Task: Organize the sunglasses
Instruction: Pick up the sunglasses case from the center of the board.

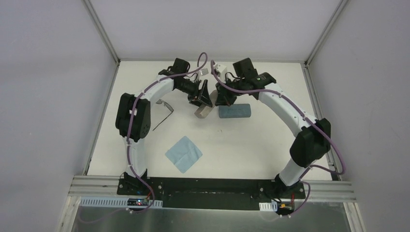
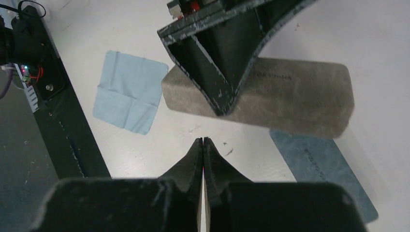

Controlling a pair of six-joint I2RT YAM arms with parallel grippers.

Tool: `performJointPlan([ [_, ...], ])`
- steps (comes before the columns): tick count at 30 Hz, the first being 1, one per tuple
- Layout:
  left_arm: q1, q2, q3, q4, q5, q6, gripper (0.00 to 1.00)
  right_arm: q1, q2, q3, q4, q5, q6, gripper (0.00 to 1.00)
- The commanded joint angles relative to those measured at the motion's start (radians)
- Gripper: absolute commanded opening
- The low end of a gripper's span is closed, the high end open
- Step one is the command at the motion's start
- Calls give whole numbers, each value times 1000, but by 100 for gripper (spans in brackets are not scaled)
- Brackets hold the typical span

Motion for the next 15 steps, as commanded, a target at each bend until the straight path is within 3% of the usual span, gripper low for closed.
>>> performJointPlan([
  [1,12,-59,-31,112,165,-107,0,46,63,100,69,-18,73,0],
  [15,15,-100,-101,188,225,-196,0,44,76,81,84,59,81,0],
])
